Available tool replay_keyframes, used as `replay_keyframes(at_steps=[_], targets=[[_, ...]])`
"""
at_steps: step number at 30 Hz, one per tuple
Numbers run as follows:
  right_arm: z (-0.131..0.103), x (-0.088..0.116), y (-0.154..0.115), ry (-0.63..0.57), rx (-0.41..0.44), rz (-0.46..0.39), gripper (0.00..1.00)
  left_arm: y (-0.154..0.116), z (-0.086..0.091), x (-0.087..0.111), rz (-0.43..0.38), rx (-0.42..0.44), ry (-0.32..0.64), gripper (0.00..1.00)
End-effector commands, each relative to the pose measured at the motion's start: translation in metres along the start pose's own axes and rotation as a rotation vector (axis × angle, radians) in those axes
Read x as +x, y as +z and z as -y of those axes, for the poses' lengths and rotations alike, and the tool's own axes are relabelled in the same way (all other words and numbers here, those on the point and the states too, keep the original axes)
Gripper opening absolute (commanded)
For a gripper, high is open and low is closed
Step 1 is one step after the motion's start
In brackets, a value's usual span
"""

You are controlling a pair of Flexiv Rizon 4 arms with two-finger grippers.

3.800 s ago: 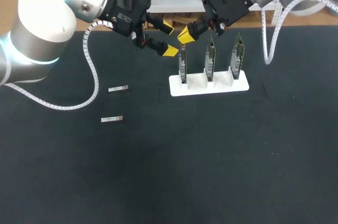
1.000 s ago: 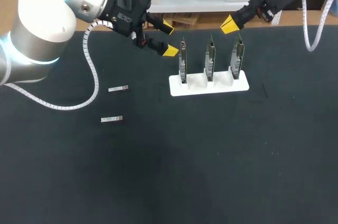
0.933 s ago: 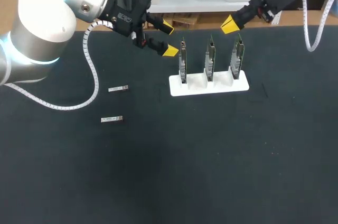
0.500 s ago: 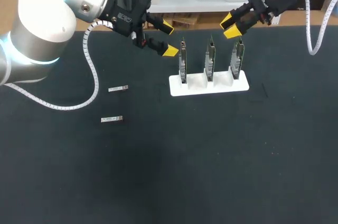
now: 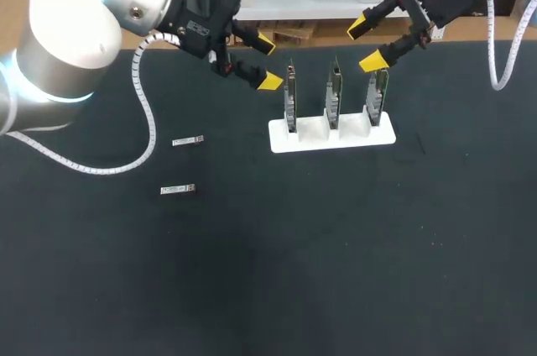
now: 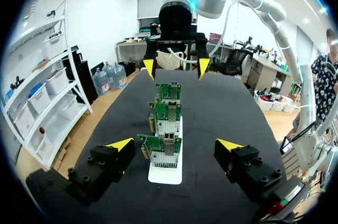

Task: Pick up the optical module with the left hand, and insert it into the network port with the right hand.

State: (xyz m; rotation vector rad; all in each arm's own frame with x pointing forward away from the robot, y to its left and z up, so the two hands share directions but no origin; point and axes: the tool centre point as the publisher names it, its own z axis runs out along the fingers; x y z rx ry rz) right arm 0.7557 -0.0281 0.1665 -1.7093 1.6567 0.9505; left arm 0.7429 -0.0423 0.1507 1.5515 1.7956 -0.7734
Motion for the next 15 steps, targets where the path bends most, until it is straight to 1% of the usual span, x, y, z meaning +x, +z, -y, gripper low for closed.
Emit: replay_keyframes(at_steps=[1, 2, 3, 4, 6, 10, 12, 15], targets=[[-0.002, 0.0, 0.0, -0.001, 0.005, 0.0, 1.0, -0.014, 0.016, -0.005, -0.126, -0.083, -0.009, 1.0], [-0.002, 0.0, 0.0, -0.001, 0.005, 0.0, 1.0, -0.017, 0.019, -0.003, -0.163, -0.106, -0.014, 1.0], [-0.002, 0.0, 0.0, -0.001, 0.005, 0.0, 1.0, -0.02, 0.022, 0.001, -0.225, -0.142, -0.008, 1.0], [-0.002, 0.0, 0.0, -0.001, 0.005, 0.0, 1.0, -0.022, 0.025, 0.006, -0.275, -0.175, -0.029, 1.0], [-0.002, 0.0, 0.0, -0.001, 0.005, 0.0, 1.0, -0.028, 0.03, 0.018, -0.325, -0.188, -0.029, 1.0], [-0.002, 0.0, 0.0, -0.001, 0.005, 0.0, 1.0, -0.042, 0.04, 0.045, -0.456, -0.233, -0.091, 1.0], [-0.002, 0.0, 0.0, -0.001, 0.005, 0.0, 1.0, -0.048, 0.045, 0.056, -0.517, -0.251, -0.1, 1.0], [-0.002, 0.0, 0.0, -0.001, 0.005, 0.0, 1.0, -0.059, 0.047, 0.074, -0.569, -0.262, -0.136, 1.0]])
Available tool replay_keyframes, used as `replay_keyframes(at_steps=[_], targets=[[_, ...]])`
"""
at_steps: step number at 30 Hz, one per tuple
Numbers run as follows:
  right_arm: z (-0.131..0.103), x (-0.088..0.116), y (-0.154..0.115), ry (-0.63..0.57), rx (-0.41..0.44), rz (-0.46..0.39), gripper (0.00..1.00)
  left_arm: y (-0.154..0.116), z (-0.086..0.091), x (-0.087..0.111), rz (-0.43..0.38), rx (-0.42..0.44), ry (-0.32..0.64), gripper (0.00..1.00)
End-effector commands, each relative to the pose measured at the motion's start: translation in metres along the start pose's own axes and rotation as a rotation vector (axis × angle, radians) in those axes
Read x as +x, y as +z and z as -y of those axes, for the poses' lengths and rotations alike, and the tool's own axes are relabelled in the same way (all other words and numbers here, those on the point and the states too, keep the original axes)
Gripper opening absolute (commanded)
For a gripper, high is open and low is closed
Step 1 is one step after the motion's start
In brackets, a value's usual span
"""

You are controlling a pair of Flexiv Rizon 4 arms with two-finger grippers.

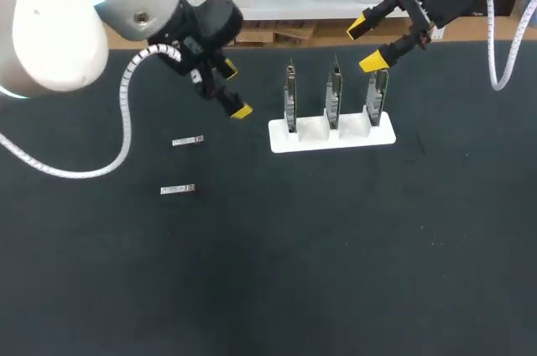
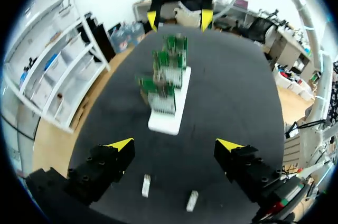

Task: Pick up the optical module with the left hand, and insert it into the network port with the right hand.

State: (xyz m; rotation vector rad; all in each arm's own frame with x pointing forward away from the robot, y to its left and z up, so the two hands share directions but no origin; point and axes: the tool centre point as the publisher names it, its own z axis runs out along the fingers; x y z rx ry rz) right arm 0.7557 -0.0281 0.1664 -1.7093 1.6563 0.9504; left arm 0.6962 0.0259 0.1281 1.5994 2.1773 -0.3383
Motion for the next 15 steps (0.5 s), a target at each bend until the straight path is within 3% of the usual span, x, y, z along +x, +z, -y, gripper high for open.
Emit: replay_keyframes(at_steps=[1, 5, 10, 15], targets=[[-0.002, 0.0, 0.0, -0.001, 0.005, 0.0, 1.0, -0.014, 0.006, 0.022, -0.18, -0.083, -0.054, 1.0], [-0.002, 0.0, 0.0, -0.001, 0.005, 0.0, 1.0, -0.013, -0.001, 0.038, -0.278, -0.061, -0.038, 1.0], [-0.002, 0.0, 0.0, -0.001, 0.005, 0.0, 1.0, -0.004, -0.012, 0.06, -0.389, 0.025, -0.04, 1.0], [-0.002, 0.0, 0.0, -0.001, 0.005, 0.0, 1.0, 0.007, -0.025, 0.08, -0.445, 0.1, -0.026, 1.0]])
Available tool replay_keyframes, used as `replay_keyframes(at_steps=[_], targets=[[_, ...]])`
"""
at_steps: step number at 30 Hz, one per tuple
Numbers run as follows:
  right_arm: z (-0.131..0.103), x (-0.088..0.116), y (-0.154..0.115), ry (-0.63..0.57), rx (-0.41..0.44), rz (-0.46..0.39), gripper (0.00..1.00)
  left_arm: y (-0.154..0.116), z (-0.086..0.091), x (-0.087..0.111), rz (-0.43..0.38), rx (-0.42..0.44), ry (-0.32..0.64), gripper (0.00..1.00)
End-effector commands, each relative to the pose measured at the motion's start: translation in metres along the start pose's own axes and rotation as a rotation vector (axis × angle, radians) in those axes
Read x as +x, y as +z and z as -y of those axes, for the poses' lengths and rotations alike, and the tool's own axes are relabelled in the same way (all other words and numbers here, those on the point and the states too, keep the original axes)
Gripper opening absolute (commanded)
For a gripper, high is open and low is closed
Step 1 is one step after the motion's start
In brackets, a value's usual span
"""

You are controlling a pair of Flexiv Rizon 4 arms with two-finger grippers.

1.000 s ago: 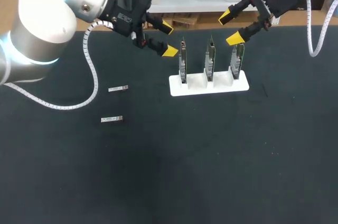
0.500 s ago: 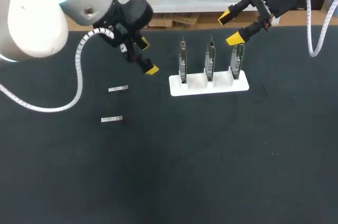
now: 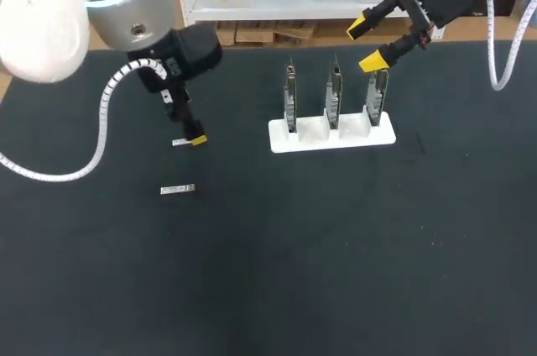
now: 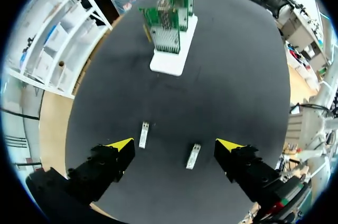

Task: Pick up the optical module with the left hand, and insert it into the network port with the right hand.

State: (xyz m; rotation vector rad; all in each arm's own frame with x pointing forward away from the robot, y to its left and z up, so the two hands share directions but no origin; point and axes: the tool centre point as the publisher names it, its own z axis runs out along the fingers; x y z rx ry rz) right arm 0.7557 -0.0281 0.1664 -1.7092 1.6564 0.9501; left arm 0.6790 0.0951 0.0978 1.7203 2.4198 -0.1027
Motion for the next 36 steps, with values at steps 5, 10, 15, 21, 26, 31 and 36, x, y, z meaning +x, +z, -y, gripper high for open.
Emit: replay_keyframes(at_steps=[5, 10, 15, 21, 26, 31, 36], targets=[[-0.002, 0.0, 0.0, -0.001, 0.005, 0.0, 1.0, 0.028, -0.036, 0.019, -0.181, 0.151, 0.045, 1.0], [-0.002, 0.0, 0.0, -0.001, 0.005, 0.0, 1.0, 0.046, -0.05, 0.032, -0.207, 0.191, 0.047, 1.0], [-0.002, 0.0, 0.0, -0.001, 0.005, 0.0, 1.0, 0.065, -0.054, 0.034, -0.202, 0.213, 0.057, 1.0], [-0.002, 0.0, 0.0, -0.001, 0.005, 0.0, 1.0, 0.069, -0.052, 0.025, -0.163, 0.19, 0.06, 1.0], [-0.002, 0.0, 0.0, -0.001, 0.005, 0.0, 1.0, 0.067, -0.053, 0.023, -0.156, 0.183, 0.044, 1.0], [-0.002, 0.0, 0.0, -0.001, 0.005, 0.0, 1.0, 0.067, -0.053, 0.023, -0.156, 0.183, 0.044, 1.0], [-0.002, 0.0, 0.0, -0.001, 0.005, 0.0, 1.0, 0.067, -0.053, 0.023, -0.156, 0.183, 0.044, 1.0]])
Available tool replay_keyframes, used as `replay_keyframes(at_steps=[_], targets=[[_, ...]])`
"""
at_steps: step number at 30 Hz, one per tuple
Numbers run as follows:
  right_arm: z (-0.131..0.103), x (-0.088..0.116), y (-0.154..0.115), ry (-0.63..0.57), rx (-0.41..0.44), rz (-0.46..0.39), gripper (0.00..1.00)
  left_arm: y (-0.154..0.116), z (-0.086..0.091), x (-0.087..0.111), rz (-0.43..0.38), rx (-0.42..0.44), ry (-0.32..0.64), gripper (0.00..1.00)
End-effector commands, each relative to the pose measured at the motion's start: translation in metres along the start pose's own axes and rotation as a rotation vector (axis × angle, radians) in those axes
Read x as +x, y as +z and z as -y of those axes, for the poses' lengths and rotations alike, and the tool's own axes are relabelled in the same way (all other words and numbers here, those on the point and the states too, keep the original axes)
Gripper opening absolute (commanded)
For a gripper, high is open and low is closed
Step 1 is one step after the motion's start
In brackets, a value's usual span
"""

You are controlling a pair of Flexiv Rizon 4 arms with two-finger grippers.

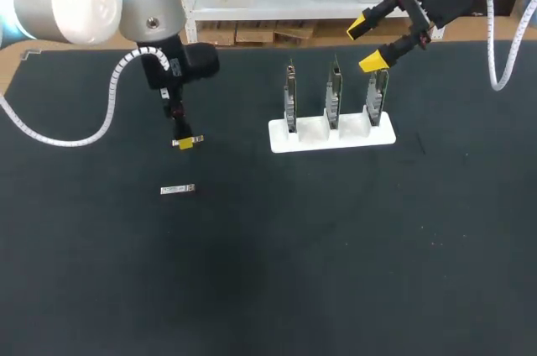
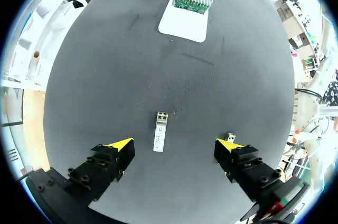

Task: Pick up the optical module with the left hand, and insert it into the network port with the right hand.

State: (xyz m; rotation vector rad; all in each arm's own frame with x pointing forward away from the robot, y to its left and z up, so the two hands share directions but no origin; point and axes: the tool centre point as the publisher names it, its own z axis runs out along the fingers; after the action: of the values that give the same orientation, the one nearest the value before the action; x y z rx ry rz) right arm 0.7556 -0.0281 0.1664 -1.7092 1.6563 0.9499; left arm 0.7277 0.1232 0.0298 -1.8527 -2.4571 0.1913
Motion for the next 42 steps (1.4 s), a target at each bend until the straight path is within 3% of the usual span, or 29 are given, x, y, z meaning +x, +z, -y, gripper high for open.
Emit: replay_keyframes(at_steps=[1, 9, 10, 12, 19, 29, 35, 42], targets=[[-0.002, 0.0, 0.0, 0.0, 0.005, 0.0, 1.0, 0.0, 0.0, 0.0, -0.002, 0.0, 0.001, 1.0], [-0.002, 0.0, 0.0, 0.0, 0.005, 0.0, 1.0, 0.0, 0.0, 0.0, -0.002, 0.0, 0.001, 1.0], [-0.002, 0.0, 0.0, 0.0, 0.005, 0.0, 1.0, -0.001, -0.001, -0.001, -0.026, -0.029, -0.022, 1.0], [-0.002, 0.0, 0.0, 0.0, 0.005, 0.0, 1.0, -0.003, -0.001, 0.0, 0.015, -0.057, 0.007, 1.0], [-0.002, 0.0, 0.0, 0.0, 0.005, 0.0, 1.0, 0.002, 0.003, 0.013, 0.078, -0.123, 0.007, 1.0], [-0.002, 0.0, 0.0, 0.0, 0.005, 0.0, 1.0, 0.017, 0.004, 0.035, 0.073, -0.146, -0.01, 1.0], [-0.002, 0.0, 0.0, 0.0, 0.005, 0.0, 1.0, 0.013, -0.001, 0.034, 0.05, -0.181, 0.013, 1.0], [-0.002, 0.0, 0.0, 0.0, 0.005, 0.0, 1.0, 0.015, -0.007, 0.027, 0.035, -0.159, 0.044, 1.0]])
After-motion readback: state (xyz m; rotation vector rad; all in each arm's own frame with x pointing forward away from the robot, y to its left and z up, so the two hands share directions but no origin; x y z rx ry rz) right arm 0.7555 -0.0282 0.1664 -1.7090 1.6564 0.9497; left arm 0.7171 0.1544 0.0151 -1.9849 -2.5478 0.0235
